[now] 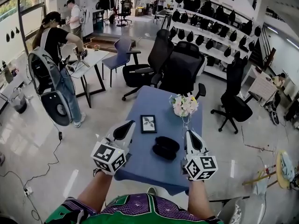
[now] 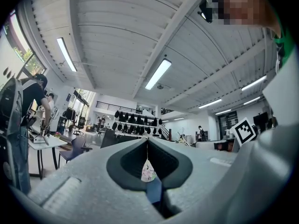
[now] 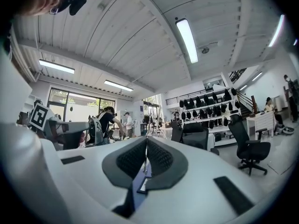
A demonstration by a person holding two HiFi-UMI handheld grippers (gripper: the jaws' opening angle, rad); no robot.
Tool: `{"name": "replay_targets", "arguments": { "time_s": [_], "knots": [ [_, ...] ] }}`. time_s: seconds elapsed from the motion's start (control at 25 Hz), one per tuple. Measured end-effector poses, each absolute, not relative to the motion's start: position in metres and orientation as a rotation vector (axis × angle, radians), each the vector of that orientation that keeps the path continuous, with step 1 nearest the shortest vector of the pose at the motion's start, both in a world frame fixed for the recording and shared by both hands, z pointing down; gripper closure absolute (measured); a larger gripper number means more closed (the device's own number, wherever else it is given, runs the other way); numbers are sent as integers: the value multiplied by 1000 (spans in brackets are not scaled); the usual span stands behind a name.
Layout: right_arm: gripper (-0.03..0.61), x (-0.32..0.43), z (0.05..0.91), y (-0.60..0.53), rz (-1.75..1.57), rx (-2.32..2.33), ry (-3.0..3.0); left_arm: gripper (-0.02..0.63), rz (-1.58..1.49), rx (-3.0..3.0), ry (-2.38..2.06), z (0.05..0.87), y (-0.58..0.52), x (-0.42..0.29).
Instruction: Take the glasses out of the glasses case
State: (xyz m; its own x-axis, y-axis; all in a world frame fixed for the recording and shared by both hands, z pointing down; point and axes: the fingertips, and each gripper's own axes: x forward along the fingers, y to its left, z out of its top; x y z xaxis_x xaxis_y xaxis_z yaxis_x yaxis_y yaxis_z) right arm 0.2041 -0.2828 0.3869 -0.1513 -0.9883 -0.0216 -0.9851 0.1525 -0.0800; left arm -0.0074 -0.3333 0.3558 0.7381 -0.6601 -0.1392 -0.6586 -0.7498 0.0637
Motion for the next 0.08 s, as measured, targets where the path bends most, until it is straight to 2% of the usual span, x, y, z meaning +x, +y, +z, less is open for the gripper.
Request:
{"name": "replay_targets", "arguments": {
  "time_s": [0.08],
  "knots": [
    [575,202,386,-283,-72,-1987,2334,597,-244,2920,-1108,355,-332,-9]
  ]
}}
